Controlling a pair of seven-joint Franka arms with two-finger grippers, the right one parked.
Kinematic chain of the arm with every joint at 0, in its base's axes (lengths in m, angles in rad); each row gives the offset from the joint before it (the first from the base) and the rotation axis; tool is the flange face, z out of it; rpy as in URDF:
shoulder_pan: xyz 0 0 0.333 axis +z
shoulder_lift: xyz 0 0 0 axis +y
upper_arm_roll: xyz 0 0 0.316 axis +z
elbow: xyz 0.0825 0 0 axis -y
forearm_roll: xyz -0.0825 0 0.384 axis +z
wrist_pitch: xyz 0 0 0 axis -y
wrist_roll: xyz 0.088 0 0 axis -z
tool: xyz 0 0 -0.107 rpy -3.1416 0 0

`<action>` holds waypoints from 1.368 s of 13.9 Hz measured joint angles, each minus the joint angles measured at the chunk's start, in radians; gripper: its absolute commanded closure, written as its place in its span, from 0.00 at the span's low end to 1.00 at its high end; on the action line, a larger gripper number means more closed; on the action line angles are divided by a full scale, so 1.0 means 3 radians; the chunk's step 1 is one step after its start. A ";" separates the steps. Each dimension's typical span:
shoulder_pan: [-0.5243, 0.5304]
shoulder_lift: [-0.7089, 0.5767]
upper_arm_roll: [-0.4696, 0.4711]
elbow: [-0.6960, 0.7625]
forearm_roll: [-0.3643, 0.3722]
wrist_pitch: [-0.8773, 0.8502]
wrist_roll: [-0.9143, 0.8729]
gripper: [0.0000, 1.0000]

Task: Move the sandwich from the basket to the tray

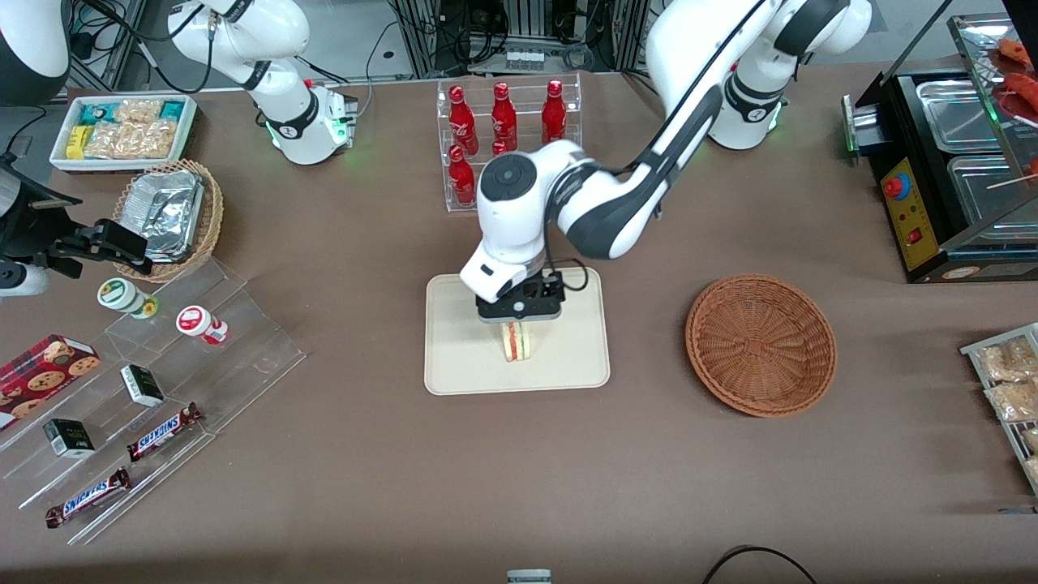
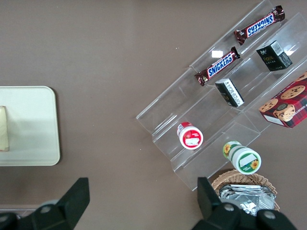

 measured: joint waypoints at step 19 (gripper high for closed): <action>0.2094 -0.1847 0.0064 -0.0778 -0.0817 -0.1231 0.3032 0.00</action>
